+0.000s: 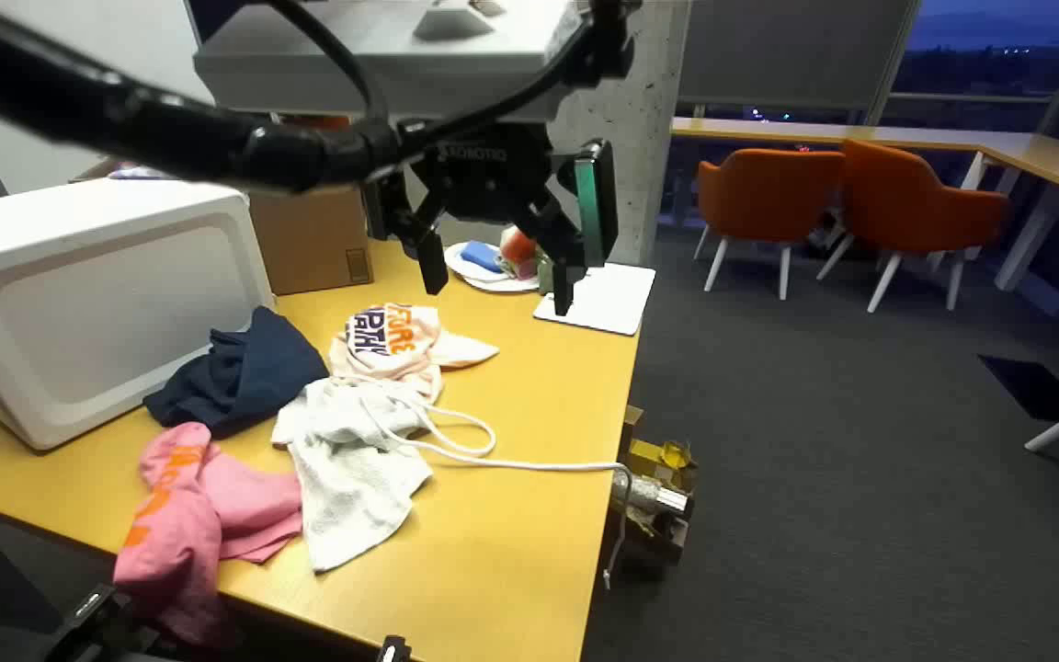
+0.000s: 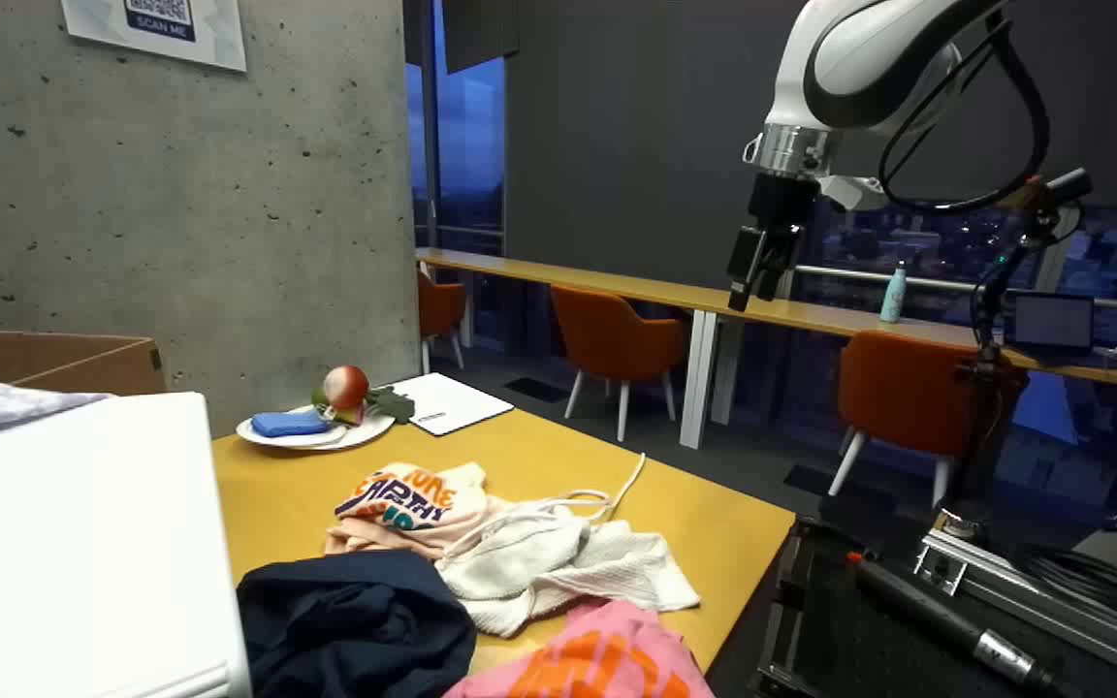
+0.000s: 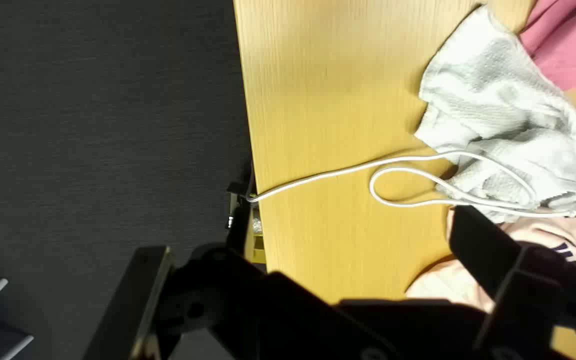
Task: Slide the pink shirt to the right side of the table, slide the peach shirt to the bottom right side of the table, slide the white towel to the left side of the table, slide the black shirt to the top left side of the table
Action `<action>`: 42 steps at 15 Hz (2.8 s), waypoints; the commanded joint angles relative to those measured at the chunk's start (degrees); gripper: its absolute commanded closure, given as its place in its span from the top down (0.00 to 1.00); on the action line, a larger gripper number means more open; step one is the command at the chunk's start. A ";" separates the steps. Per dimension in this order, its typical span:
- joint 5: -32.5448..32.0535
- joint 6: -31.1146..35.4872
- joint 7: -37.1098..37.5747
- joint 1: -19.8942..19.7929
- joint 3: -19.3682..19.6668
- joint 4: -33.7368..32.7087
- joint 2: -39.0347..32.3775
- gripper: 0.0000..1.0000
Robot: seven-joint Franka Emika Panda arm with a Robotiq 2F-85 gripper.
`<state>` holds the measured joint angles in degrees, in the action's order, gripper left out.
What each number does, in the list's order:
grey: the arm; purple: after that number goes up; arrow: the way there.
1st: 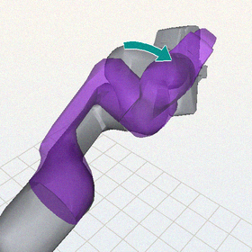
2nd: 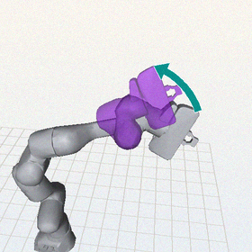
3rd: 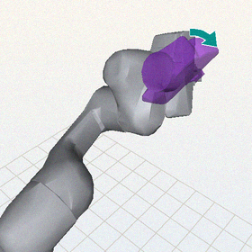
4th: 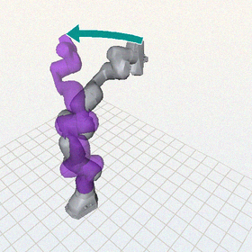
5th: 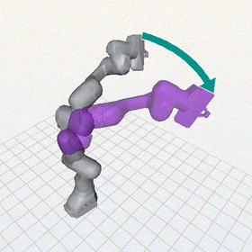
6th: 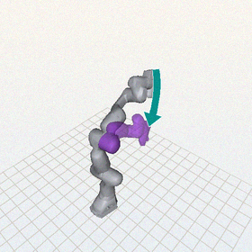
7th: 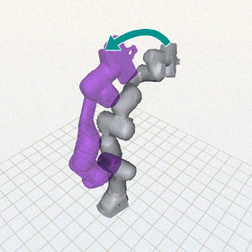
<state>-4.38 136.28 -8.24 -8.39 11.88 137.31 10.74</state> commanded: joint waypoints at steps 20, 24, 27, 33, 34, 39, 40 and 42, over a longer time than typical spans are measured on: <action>33.33 5.14 -37.43 -2.49 -22.39 -40.64 -45.89 1.00; 27.15 -6.25 -33.39 -0.19 -24.02 -53.08 -59.31 1.00; 17.64 -13.62 -24.61 3.68 -19.27 -58.14 -61.91 1.00; 5.19 -31.50 -19.89 7.23 -17.78 -73.03 -66.78 1.00; 4.40 -34.05 -20.54 7.78 -18.12 -75.60 -68.31 1.00; 3.58 -41.23 -21.56 11.26 -19.30 -81.46 -72.49 1.00; 2.99 -41.12 -21.01 12.17 -18.87 -81.30 -73.03 1.00; 3.16 -38.78 -20.53 11.72 -19.14 -78.28 -71.56 1.00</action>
<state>-0.76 97.73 -29.03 3.70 -6.60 59.40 -60.62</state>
